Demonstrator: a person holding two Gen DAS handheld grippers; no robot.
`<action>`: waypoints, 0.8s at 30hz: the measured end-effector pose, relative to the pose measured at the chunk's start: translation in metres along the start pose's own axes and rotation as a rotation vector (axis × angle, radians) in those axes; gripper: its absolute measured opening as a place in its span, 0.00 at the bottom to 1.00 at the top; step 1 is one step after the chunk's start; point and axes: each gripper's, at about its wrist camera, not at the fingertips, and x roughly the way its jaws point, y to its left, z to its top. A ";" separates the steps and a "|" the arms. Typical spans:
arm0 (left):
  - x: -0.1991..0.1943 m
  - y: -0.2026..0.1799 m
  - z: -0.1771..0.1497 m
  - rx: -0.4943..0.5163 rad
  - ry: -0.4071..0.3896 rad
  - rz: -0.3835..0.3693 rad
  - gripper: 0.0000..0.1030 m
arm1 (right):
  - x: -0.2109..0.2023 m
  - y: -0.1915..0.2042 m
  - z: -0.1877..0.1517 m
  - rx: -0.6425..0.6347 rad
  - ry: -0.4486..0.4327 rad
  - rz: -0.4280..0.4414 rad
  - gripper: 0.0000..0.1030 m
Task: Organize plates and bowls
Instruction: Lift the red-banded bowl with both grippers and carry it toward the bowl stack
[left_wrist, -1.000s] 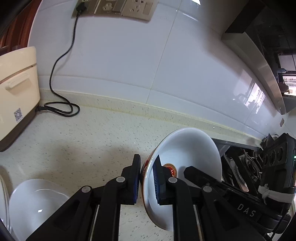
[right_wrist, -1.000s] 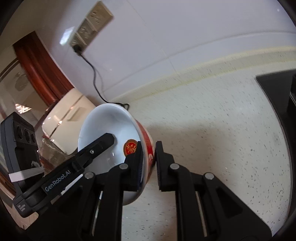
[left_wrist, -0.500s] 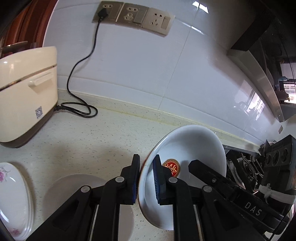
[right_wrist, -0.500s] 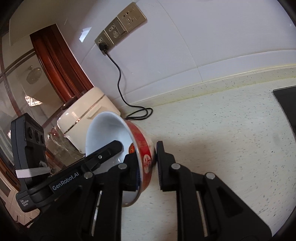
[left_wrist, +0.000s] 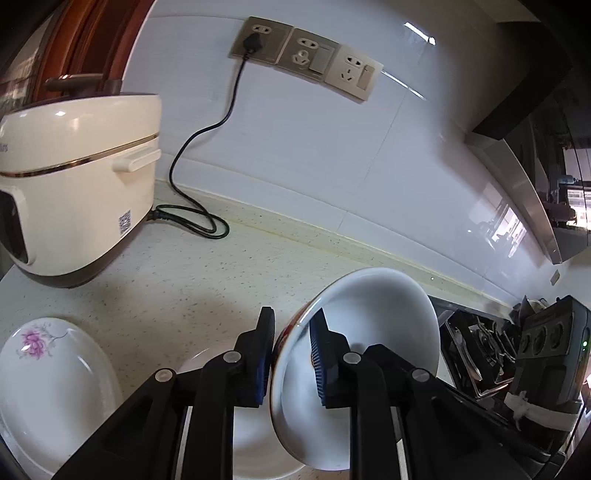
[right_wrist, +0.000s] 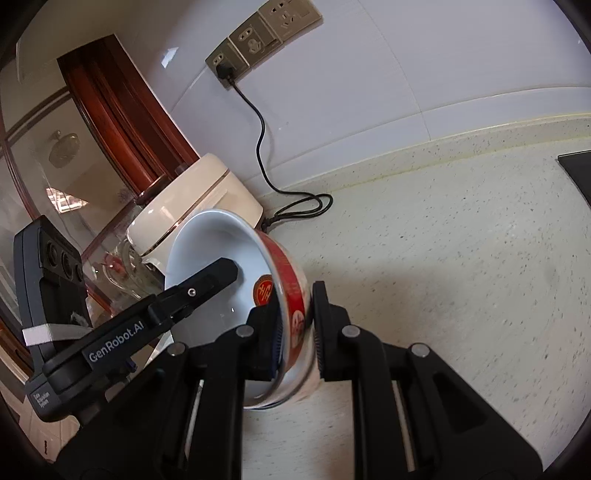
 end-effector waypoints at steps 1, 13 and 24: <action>0.000 0.004 -0.001 -0.006 0.004 -0.006 0.19 | 0.000 0.004 0.000 0.004 0.004 -0.008 0.18; -0.002 0.038 -0.007 0.003 0.072 -0.064 0.20 | 0.007 0.044 -0.010 0.013 0.080 -0.188 0.18; 0.005 0.059 -0.012 0.005 0.116 -0.044 0.24 | 0.028 0.050 -0.031 0.055 0.142 -0.227 0.17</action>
